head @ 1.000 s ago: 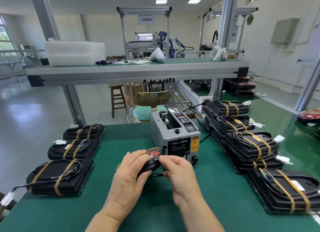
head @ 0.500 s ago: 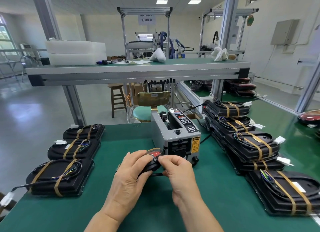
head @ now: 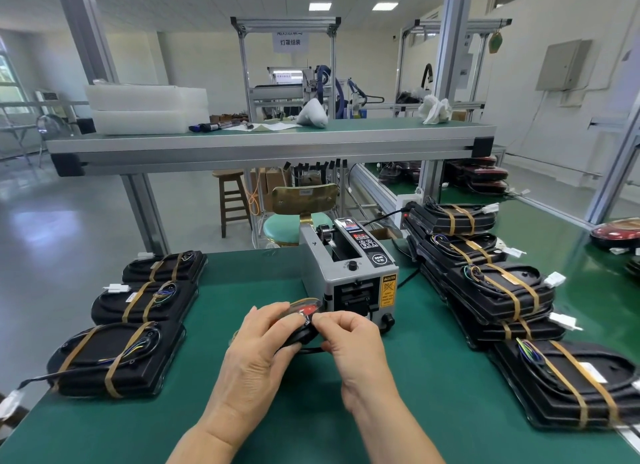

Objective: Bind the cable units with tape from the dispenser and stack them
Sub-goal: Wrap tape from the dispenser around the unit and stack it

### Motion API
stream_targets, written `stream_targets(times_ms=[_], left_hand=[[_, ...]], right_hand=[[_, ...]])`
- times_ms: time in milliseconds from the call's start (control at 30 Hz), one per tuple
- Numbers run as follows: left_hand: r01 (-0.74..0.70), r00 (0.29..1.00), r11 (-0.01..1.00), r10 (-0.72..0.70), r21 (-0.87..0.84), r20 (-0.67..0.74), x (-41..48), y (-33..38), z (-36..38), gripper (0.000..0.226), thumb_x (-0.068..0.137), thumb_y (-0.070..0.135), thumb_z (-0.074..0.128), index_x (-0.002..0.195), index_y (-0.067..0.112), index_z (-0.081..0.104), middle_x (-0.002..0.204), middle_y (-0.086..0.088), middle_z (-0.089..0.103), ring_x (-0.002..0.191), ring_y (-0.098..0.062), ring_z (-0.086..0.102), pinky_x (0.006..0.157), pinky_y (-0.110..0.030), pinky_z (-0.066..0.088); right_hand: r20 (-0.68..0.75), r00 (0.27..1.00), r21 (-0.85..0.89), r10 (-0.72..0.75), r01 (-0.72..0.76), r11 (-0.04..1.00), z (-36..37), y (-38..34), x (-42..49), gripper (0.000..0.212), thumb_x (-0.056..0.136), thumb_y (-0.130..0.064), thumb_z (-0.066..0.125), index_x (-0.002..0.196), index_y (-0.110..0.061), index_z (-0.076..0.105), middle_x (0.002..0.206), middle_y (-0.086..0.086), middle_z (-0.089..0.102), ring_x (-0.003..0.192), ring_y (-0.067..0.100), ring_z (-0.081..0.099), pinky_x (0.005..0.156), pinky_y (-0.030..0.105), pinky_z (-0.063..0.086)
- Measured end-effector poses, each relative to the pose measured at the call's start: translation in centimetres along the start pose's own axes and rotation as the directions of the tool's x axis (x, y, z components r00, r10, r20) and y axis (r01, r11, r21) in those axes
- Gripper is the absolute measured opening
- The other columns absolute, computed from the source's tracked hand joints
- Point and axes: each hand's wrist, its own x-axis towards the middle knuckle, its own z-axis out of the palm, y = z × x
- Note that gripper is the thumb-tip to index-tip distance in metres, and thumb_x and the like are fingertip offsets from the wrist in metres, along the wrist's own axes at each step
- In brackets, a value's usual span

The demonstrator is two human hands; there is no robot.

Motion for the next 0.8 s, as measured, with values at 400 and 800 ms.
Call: stream_targets(times_ms=[400, 800], left_hand=[[-0.012, 1.000, 1.000, 0.012, 0.003, -0.022, 0.2, 0.4, -0.1, 0.057, 0.078, -0.002, 0.077, 0.117, 0.036, 0.059, 0.125, 0.007, 0.059, 0.112, -0.015, 0.056, 0.107, -0.058, 0.038], [0.065, 0.997, 0.992, -0.071, -0.110, -0.043, 0.0, 0.7, -0.3, 0.060, 0.080, 0.000, 0.076, 0.122, 0.034, 0.052, 0.120, 0.022, 0.058, 0.111, -0.006, 0.059, 0.105, -0.054, 0.042]], right_hand=[[-0.020, 0.982, -0.325, -0.186, 0.169, 0.930, -0.9, 0.4, 0.5, 0.010, 0.084, -0.021, 0.072, 0.074, -0.019, 0.072, 0.082, -0.005, 0.071, 0.071, 0.006, 0.060, 0.072, 0.021, 0.049], [0.097, 0.924, -0.548, -0.370, 0.360, 0.755, -0.5, 0.7, 1.9, 0.037, 0.079, -0.051, 0.071, 0.106, -0.028, 0.061, 0.101, -0.014, 0.052, 0.088, -0.001, 0.055, 0.079, 0.014, 0.044]])
